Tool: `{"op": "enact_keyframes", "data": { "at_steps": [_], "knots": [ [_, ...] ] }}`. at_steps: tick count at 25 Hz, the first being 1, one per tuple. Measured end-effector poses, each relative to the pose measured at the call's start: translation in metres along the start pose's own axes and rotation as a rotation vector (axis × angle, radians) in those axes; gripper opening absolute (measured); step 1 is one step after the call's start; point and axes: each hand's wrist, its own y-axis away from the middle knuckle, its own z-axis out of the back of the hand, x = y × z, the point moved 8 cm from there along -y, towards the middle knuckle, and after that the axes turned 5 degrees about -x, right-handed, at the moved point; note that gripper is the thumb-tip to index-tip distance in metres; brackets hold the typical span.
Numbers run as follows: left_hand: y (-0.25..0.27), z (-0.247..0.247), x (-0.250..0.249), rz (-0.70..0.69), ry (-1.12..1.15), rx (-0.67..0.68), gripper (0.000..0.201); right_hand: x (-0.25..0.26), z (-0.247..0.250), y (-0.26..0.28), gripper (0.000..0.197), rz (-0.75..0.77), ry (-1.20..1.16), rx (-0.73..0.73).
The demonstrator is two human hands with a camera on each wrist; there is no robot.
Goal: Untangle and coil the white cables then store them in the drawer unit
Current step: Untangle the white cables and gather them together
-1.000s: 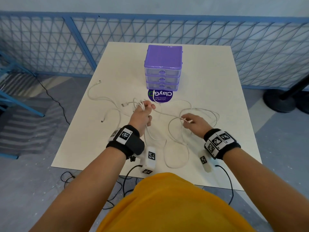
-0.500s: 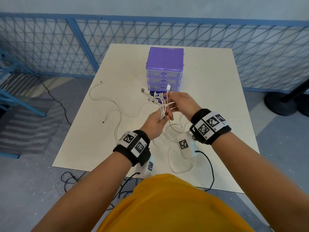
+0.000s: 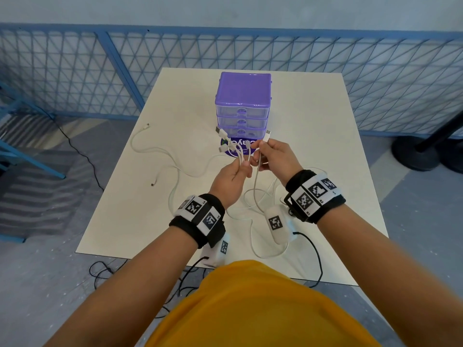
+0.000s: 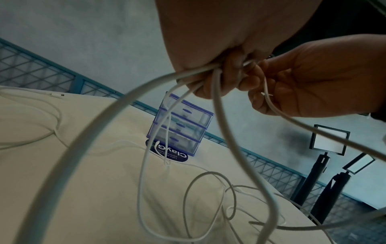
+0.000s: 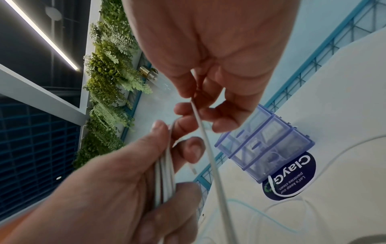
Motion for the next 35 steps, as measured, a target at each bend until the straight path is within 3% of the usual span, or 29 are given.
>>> {"op": "enact_keyframes", "data": {
  "at_steps": [7, 14, 17, 20, 25, 27, 31, 35],
  "knots": [
    [-0.001, -0.001, -0.007, -0.078, 0.037, 0.016, 0.015, 0.006, -0.003, 0.002, 0.030, 0.012, 0.019, 0.017],
    [-0.002, -0.003, -0.001, 0.105, 0.098, 0.061, 0.019, 0.001, -0.019, 0.008, 0.031, 0.044, 0.143, 0.067],
    [0.002, 0.002, 0.001, 0.073, -0.137, 0.041, 0.046, -0.005, -0.025, 0.011, 0.029, 0.088, 0.194, 0.013],
    [0.008, 0.006, 0.004, 0.037, -0.269, 0.031, 0.054, -0.008, -0.034, 0.018, 0.023, 0.120, 0.182, -0.041],
    [0.020, 0.010, 0.023, 0.185, -0.133, 0.040, 0.047, -0.029, -0.047, 0.031, 0.024, 0.038, 0.163, -0.084],
    [0.025, 0.010, 0.023, 0.188, -0.162, 0.054, 0.049, -0.040, -0.056, 0.036, 0.025, -0.045, 0.127, -0.020],
    [0.033, 0.008, 0.025, 0.175, -0.248, 0.118, 0.047, -0.047, -0.066, 0.044, 0.048, -0.165, 0.119, 0.125],
    [0.040, 0.001, 0.030, 0.149, -0.349, 0.214, 0.053, -0.030, -0.069, 0.048, 0.017, -0.024, 0.153, 0.155]
  ]
}}
